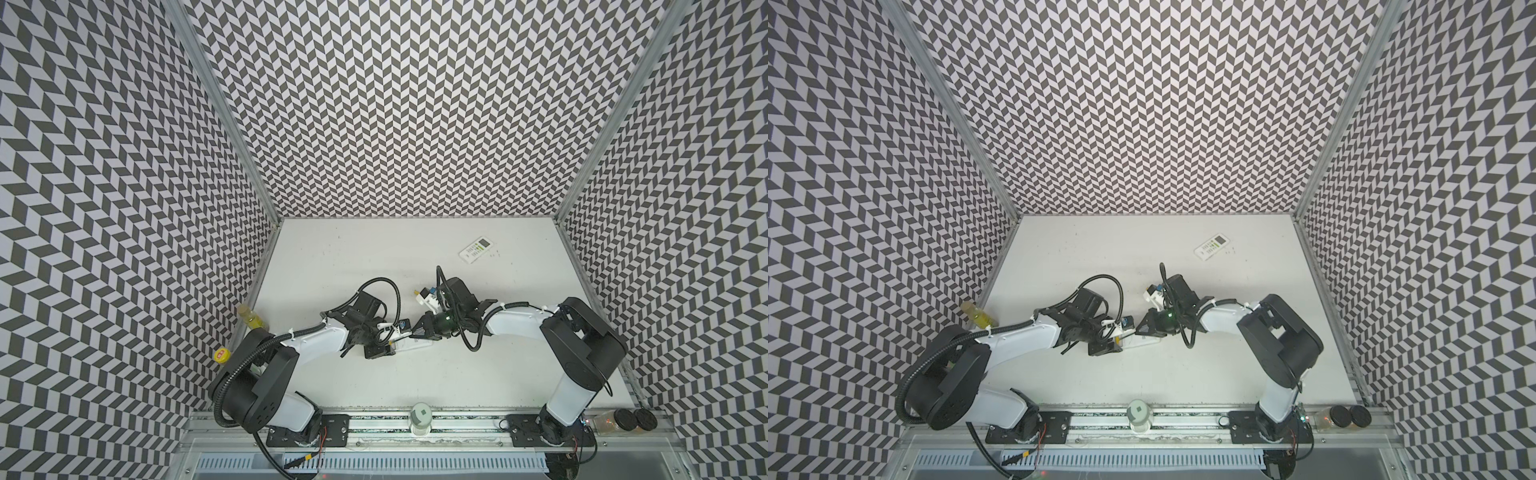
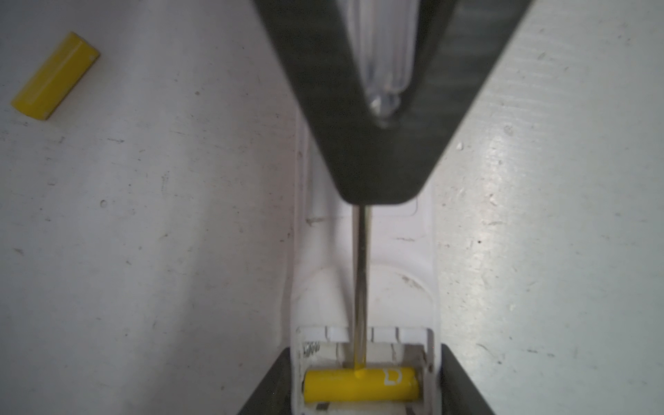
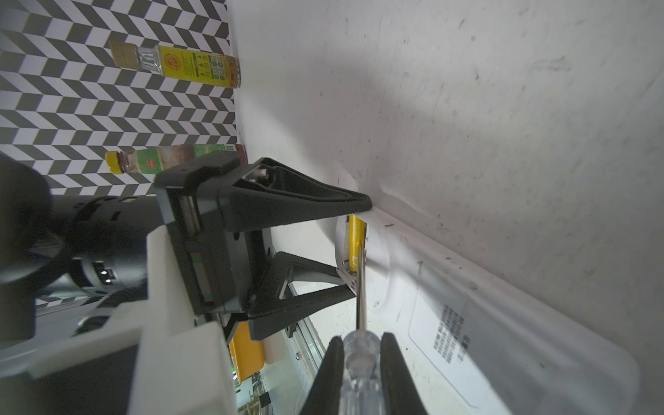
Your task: Unload the batteries from the remote control
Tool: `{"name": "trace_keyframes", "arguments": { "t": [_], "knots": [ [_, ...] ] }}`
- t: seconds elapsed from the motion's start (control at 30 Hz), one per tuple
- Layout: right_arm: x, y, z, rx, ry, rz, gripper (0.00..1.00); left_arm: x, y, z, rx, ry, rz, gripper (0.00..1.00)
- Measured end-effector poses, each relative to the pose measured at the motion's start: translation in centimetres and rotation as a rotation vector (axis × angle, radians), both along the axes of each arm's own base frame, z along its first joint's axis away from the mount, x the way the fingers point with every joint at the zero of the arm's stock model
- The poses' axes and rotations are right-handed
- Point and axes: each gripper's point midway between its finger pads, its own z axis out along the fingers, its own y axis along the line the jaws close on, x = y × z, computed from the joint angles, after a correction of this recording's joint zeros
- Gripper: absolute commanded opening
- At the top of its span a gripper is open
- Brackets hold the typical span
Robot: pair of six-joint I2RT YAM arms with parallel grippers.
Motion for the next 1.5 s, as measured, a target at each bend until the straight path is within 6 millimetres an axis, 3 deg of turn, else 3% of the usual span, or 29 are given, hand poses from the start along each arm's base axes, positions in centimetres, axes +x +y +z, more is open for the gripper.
{"name": "trace_keyframes", "arguments": {
  "t": [0.93, 1.5],
  "knots": [
    [0.5, -0.4, -0.9, 0.120, 0.001, 0.056, 0.00, 0.0, 0.2, 0.0, 0.010, 0.002, 0.005, 0.29],
    [0.3, 0.6, 0.6, -0.147, -0.047, -0.015, 0.00, 0.0, 0.2, 0.0, 0.009, 0.001, 0.004, 0.29]
  ]
}}
